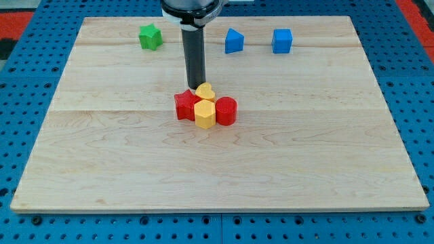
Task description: Push the blue cube closer to the red circle
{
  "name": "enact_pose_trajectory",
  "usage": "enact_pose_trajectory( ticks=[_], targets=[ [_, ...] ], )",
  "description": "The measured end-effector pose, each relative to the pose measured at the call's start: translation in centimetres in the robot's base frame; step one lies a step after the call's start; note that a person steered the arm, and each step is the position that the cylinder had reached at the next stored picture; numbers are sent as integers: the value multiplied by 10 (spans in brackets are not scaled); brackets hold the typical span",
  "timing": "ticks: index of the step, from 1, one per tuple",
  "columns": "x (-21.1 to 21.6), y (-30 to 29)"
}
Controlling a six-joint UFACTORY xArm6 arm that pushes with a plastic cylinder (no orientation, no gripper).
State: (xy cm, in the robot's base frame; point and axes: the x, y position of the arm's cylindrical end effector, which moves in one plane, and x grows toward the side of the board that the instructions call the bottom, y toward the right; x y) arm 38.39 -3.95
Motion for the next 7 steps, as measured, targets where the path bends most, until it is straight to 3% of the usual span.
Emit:
enact_pose_trajectory(
  ticks=[3, 4, 7],
  targets=[
    [3, 0],
    [-24, 30],
    [-71, 229]
  ],
)
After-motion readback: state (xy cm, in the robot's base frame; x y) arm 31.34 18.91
